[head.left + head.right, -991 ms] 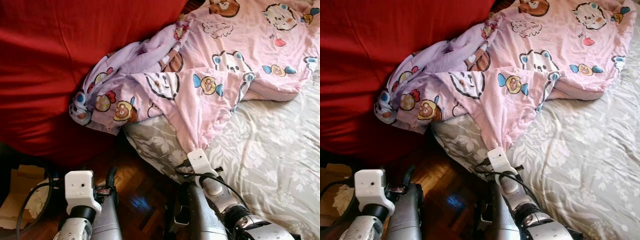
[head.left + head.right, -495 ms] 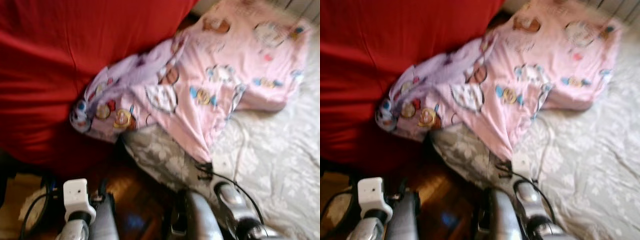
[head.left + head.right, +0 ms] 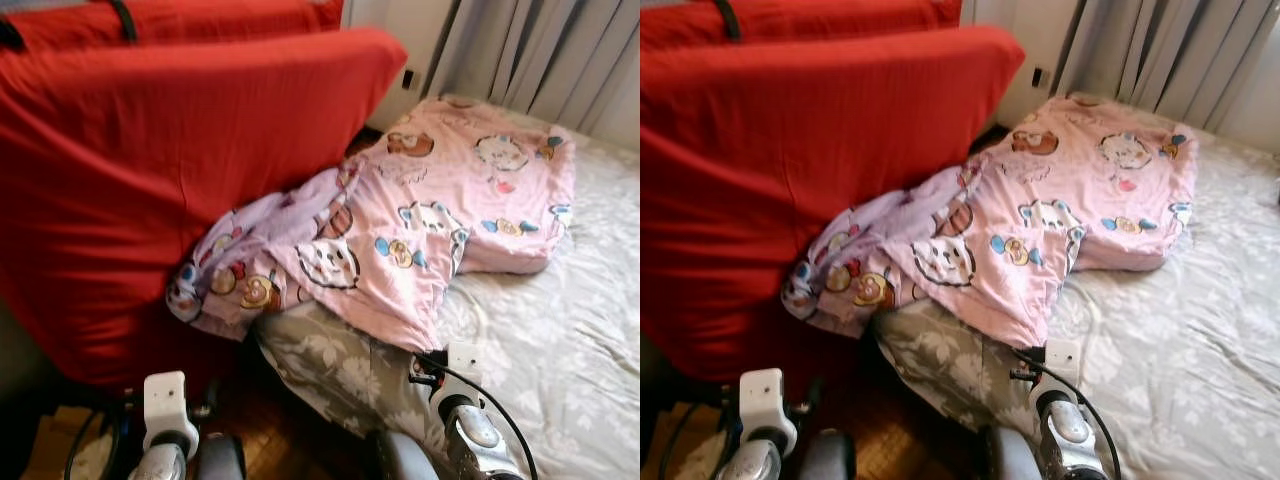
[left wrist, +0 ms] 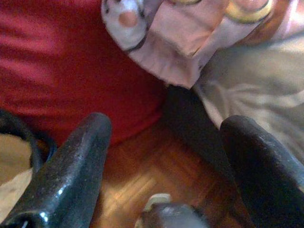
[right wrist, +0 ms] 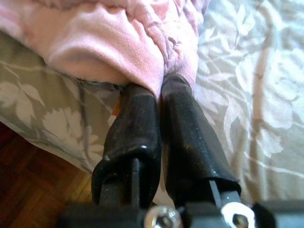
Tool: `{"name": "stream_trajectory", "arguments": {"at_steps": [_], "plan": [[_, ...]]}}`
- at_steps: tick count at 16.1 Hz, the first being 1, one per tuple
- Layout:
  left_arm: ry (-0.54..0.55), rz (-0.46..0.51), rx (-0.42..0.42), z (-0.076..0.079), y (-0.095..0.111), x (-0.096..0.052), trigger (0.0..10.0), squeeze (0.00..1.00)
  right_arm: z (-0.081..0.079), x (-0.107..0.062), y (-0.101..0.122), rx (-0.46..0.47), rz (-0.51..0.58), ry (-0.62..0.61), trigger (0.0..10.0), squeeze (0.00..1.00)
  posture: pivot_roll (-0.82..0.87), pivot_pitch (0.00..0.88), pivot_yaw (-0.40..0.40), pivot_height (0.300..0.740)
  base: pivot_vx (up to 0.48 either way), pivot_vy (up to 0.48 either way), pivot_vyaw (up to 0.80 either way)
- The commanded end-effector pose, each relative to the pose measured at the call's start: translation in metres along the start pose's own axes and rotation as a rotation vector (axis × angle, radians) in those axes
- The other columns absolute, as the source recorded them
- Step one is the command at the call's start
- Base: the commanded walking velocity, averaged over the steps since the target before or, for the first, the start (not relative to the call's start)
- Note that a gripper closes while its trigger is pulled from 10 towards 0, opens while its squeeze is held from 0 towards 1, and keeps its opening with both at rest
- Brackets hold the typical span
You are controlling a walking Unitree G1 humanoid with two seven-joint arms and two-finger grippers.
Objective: Clean up the room
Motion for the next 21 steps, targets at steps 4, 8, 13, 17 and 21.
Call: {"name": "stream_trajectory", "arguments": {"at_steps": [4,8,13,17,21], "plan": [[0.065,-0.122,0.02,-0.02,-0.036,-0.003,10.0,0.0,0.003,0.005,0.016,-0.016,0.039,-0.006,10.0,0.0,0.15,0.0,-0.117,0.713,0.0,0.0,0.0],[0.099,-0.22,0.035,-0.032,-0.067,-0.018,10.0,0.0,0.0,0.004,0.015,-0.019,0.046,0.0,10.0,0.0,0.14,0.0,-0.106,0.74,0.0,0.0,0.0],[0.128,-0.36,0.055,-0.04,-0.104,-0.039,10.0,0.0,0.001,0.001,0.007,-0.027,0.025,-0.004,10.0,0.0,0.13,0.0,-0.101,0.74,0.0,0.0,0.0],[0.132,-0.41,0.034,-0.038,-0.115,-0.044,10.0,0.0,0.002,0.002,0.01,-0.028,0.033,-0.007,10.0,0.0,0.13,0.0,-0.108,0.74,0.0,0.0,0.0],[0.125,-0.392,0.032,-0.037,-0.11,-0.041,10.0,0.0,0.004,0.002,0.008,-0.028,0.031,-0.012,10.0,0.0,0.14,0.0,-0.104,0.74,0.0,0.0,0.0]]}}
Point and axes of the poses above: a point about 5 cm out from each wrist's last joint towards the gripper, its own x axis pointing out of the wrist towards the gripper, its own y axis along the axis of the wrist's last joint, z = x × y, the point moved 6 cm from there along x, pointing out of the wrist towards the gripper, and after that the axes turned 13 degrees about -x, right-handed, at the moved point
